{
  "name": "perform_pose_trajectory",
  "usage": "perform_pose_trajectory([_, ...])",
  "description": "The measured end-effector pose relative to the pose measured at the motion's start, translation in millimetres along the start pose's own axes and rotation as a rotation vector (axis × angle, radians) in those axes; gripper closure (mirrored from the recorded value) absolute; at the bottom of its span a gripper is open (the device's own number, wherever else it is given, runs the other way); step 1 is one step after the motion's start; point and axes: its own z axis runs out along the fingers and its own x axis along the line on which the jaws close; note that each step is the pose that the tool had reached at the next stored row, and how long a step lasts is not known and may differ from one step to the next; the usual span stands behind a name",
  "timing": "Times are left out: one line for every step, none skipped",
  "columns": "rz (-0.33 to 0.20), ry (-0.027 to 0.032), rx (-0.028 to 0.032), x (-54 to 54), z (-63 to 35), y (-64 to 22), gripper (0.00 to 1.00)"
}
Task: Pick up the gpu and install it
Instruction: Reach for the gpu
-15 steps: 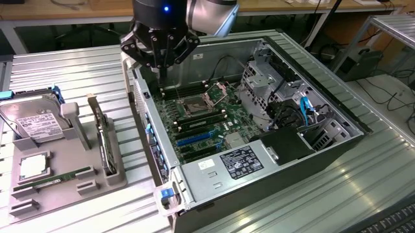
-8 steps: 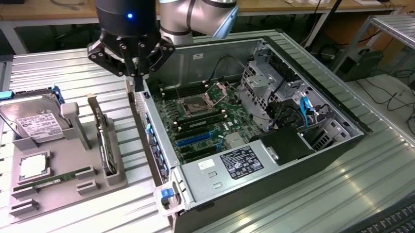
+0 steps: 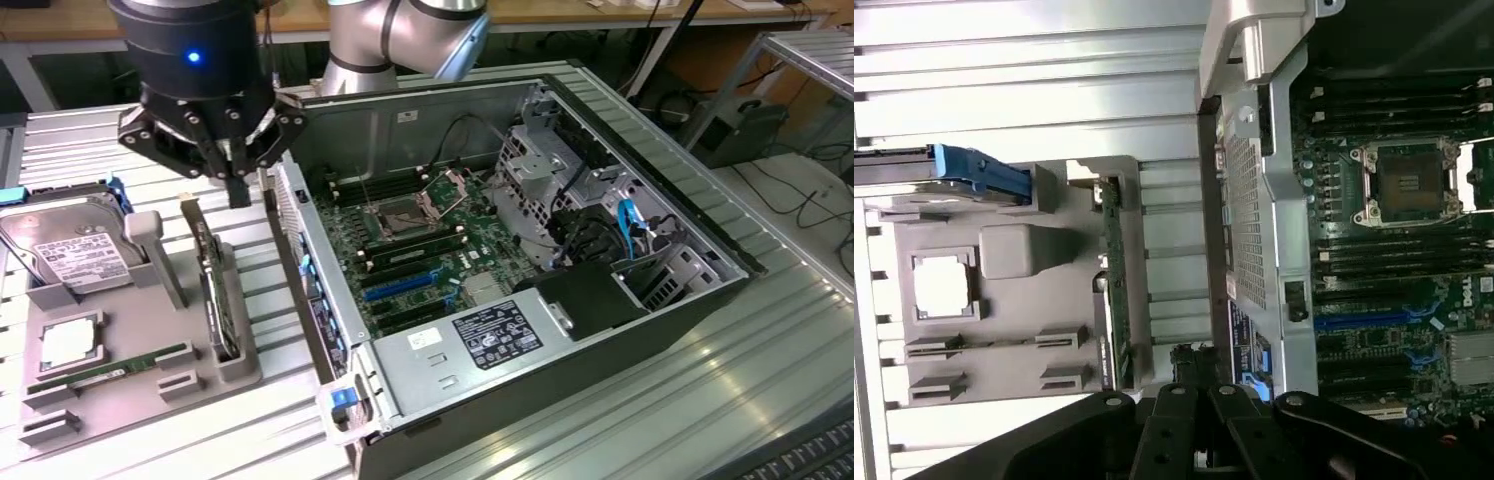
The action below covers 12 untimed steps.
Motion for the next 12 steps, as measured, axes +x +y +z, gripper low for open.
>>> perform_pose_trajectory([0.000, -0.0001, 0.0000, 4.8, 1.6, -0.4, 0.89])
perform_pose_trajectory([0.000, 0.0000, 0.0002, 9.3, 3.0, -0.8, 0.89])
perform_pose_trajectory([0.000, -0.0001, 0.0003, 17.7, 5.9, -1.6, 0.89])
perform_pose_trajectory([0.000, 0.0000, 0.0005, 25.4, 8.5, -2.2, 0.89])
perform_pose_trajectory([0.000, 0.0000, 0.0007, 32.5, 11.0, -2.9, 0.89])
perform_pose_trajectory([0.000, -0.0001, 0.0008, 39.1, 13.5, -3.5, 0.89])
perform_pose_trajectory([0.000, -0.0001, 0.0011, 44.2, 15.6, -3.7, 0.89])
perform_pose_trajectory([0.000, -0.0002, 0.0011, 44.5, 16.1, -3.7, 0.89])
perform_pose_trajectory([0.000, -0.0001, 0.0012, 44.5, 16.0, -3.7, 0.89])
perform_pose_trajectory([0.000, 0.0001, 0.0013, 44.6, 16.0, -3.7, 0.89])
perform_pose_trajectory([0.000, 0.0001, 0.0014, 44.5, 16.0, -3.7, 0.89])
perform_pose_trajectory([0.000, 0.0001, 0.0013, 44.6, 16.0, -3.7, 0.89])
